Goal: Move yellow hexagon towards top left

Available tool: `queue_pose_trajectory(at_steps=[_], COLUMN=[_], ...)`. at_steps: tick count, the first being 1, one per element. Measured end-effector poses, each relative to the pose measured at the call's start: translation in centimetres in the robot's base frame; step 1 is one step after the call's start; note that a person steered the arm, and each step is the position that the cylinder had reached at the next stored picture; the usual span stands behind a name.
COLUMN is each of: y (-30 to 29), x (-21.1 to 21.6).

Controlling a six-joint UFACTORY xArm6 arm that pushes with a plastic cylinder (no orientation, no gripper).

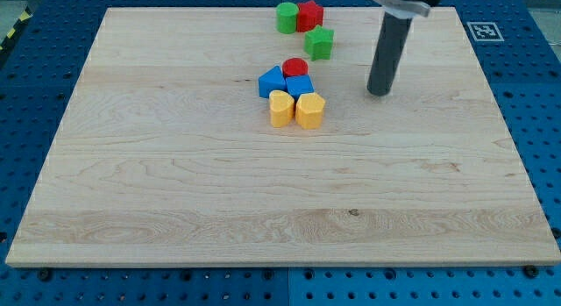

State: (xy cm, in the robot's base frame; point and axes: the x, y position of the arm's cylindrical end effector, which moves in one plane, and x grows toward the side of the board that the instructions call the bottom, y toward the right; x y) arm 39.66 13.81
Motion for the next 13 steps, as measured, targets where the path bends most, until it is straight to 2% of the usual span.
queue_pose_trajectory(at_steps=[1,2,3,4,7,8,10,11,13], y=[-3.6,-9.7,-13.1,-13.1,-13.1,-15.2,-25.7,-25.8,-31.1], x=[2.2,3.4,6.7,8.4,6.8,6.2,6.2,6.2,-1.4])
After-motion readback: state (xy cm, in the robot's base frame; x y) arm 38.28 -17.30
